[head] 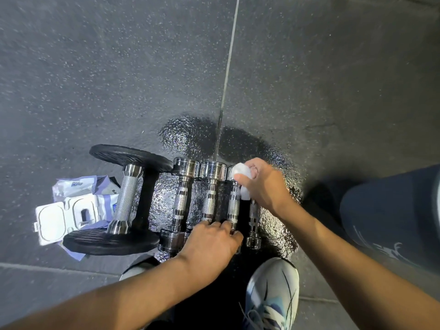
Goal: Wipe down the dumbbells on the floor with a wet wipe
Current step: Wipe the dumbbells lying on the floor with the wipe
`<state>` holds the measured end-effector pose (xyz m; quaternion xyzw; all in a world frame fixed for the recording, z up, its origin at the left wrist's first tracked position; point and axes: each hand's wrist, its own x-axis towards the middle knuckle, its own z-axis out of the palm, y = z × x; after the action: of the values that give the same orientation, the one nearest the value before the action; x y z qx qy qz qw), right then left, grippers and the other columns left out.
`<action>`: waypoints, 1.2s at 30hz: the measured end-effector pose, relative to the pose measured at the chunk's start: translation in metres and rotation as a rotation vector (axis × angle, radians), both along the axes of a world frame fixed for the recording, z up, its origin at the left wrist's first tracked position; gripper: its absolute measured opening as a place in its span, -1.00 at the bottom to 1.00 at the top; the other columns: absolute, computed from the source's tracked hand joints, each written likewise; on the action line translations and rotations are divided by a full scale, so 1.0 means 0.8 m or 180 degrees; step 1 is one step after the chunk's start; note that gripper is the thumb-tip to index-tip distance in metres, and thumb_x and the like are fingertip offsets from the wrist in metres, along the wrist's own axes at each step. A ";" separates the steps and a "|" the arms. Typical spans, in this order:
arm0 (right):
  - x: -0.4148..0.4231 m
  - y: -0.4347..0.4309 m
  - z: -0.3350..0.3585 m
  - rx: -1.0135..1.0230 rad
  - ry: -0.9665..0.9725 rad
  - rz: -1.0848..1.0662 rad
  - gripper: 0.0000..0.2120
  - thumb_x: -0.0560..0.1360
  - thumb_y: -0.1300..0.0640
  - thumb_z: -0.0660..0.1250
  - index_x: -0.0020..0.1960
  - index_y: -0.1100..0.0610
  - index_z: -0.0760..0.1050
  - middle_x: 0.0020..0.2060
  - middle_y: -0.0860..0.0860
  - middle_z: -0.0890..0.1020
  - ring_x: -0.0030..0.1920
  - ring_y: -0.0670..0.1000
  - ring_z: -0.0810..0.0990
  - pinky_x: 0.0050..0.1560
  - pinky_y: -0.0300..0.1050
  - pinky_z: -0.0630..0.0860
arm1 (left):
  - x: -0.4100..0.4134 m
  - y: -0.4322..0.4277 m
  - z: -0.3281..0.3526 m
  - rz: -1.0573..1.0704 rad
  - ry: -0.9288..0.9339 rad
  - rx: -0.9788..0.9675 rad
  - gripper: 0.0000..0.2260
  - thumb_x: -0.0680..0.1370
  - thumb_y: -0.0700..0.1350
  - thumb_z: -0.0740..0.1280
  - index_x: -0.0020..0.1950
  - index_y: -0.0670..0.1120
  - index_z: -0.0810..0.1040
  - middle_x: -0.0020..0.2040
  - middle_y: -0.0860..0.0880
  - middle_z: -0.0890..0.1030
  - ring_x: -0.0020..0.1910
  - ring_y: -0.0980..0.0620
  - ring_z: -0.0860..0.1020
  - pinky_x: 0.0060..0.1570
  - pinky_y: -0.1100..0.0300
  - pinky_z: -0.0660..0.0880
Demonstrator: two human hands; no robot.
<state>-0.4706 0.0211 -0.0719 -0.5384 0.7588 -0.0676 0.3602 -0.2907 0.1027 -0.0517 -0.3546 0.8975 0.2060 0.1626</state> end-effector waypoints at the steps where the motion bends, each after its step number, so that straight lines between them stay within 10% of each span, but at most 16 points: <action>1: 0.001 0.008 0.001 -0.0016 -0.0195 -0.0103 -0.68 0.53 -0.12 0.42 0.18 0.01 0.46 -0.10 -0.02 0.63 -0.25 -0.04 0.61 -0.41 -0.29 0.42 | 0.000 0.000 0.001 0.0003 0.0000 0.0002 -0.55 0.59 -0.17 0.35 0.48 -0.04 0.38 0.31 -0.17 0.51 0.23 -0.16 0.57 0.22 -0.02 0.47; 12: -0.017 -0.032 -0.006 -0.0186 -0.0759 -0.0620 -0.83 0.50 -0.07 0.45 -0.14 0.01 0.57 -0.26 0.01 0.70 -0.23 0.14 0.69 -0.24 0.10 0.64 | 0.000 0.000 -0.003 0.0005 0.0031 0.0012 -0.61 0.58 -0.17 0.36 0.41 -0.03 0.42 0.21 -0.15 0.54 0.14 -0.15 0.59 0.14 -0.02 0.50; 30: -0.001 -0.037 0.016 0.0319 -0.0090 0.0370 -0.71 0.44 -0.07 0.51 0.06 0.01 0.53 -0.17 -0.17 0.47 -0.24 -0.12 0.57 -0.37 -0.19 0.57 | 0.004 -0.001 0.005 -0.0036 0.0127 -0.0004 -0.61 0.58 -0.21 0.27 0.41 -0.06 0.43 0.16 -0.16 0.54 0.08 -0.18 0.59 0.08 -0.05 0.52; 36: -0.001 -0.055 0.018 0.0110 -0.0322 -0.0022 -0.87 0.45 -0.04 0.45 -0.09 -0.03 0.56 -0.30 -0.01 0.67 -0.34 -0.06 0.64 -0.41 -0.20 0.43 | 0.006 -0.001 0.003 -0.0007 0.0137 0.0051 -0.63 0.55 -0.17 0.34 0.36 -0.03 0.46 0.11 -0.13 0.56 0.03 -0.14 0.61 0.02 -0.03 0.55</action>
<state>-0.4712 -0.0228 -0.0578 -0.5254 0.7426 -0.0828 0.4071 -0.2863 0.1022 -0.0497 -0.3478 0.8994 0.2206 0.1464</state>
